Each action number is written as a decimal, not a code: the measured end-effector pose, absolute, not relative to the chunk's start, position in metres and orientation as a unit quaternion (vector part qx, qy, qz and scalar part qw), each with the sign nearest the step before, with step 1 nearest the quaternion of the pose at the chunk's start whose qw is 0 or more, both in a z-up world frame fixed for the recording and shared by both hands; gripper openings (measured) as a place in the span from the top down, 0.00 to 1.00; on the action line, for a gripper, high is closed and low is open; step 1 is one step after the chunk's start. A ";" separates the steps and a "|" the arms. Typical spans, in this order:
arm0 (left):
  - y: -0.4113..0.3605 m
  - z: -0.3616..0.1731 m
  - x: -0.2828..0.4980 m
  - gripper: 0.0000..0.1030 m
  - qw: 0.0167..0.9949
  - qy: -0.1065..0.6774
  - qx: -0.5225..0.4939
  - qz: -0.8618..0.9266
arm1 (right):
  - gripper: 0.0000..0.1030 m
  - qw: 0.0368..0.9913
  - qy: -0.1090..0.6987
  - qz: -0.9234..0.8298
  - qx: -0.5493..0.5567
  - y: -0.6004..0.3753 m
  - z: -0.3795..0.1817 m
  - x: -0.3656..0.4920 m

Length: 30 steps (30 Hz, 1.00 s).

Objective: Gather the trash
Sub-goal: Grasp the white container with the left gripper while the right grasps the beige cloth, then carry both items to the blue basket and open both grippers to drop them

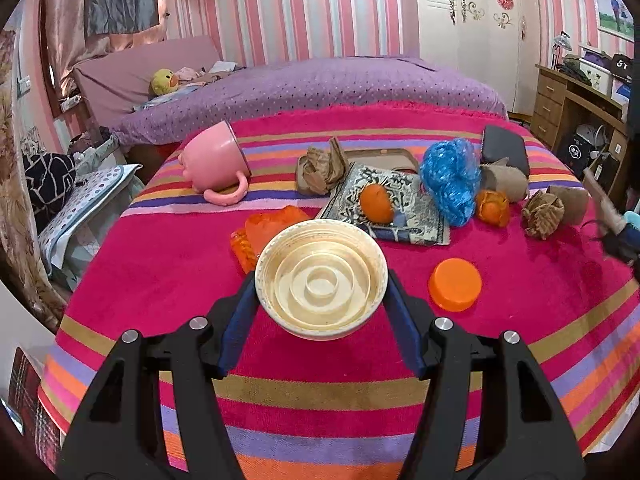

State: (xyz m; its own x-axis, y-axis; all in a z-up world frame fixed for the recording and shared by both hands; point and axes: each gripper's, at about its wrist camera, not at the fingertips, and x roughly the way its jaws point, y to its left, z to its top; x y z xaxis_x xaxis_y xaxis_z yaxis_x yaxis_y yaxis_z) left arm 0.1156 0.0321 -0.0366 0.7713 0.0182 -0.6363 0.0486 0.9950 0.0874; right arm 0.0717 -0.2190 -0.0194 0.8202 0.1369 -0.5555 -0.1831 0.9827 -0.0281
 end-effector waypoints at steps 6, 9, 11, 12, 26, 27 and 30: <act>0.008 -0.025 0.109 0.41 0.945 0.323 0.053 -0.026 | 0.69 0.964 0.258 0.062 -0.030 -0.256 0.001 0.056; -0.013 -0.020 0.106 0.41 0.947 0.313 0.059 -0.032 | 0.69 0.964 0.259 0.048 -0.025 -0.275 0.000 0.057; -0.027 -0.016 0.107 0.41 0.947 0.313 0.049 -0.044 | 0.69 0.967 0.252 0.040 -0.024 -0.294 0.004 0.055; -0.040 -0.010 0.106 0.41 0.949 0.308 0.045 -0.052 | 0.69 0.968 0.247 0.040 -0.023 -0.303 0.007 0.053; -0.224 0.010 0.096 0.41 0.948 0.283 0.074 -0.129 | 0.69 0.965 0.254 -0.056 0.041 -0.483 0.002 0.004; -0.235 0.008 0.095 0.41 0.946 0.285 0.074 -0.137 | 0.69 0.963 0.258 -0.064 0.046 -0.493 -0.002 0.001; -0.276 -0.003 0.092 0.41 0.938 0.295 0.078 -0.164 | 0.69 0.957 0.271 -0.089 0.049 -0.518 -0.013 -0.010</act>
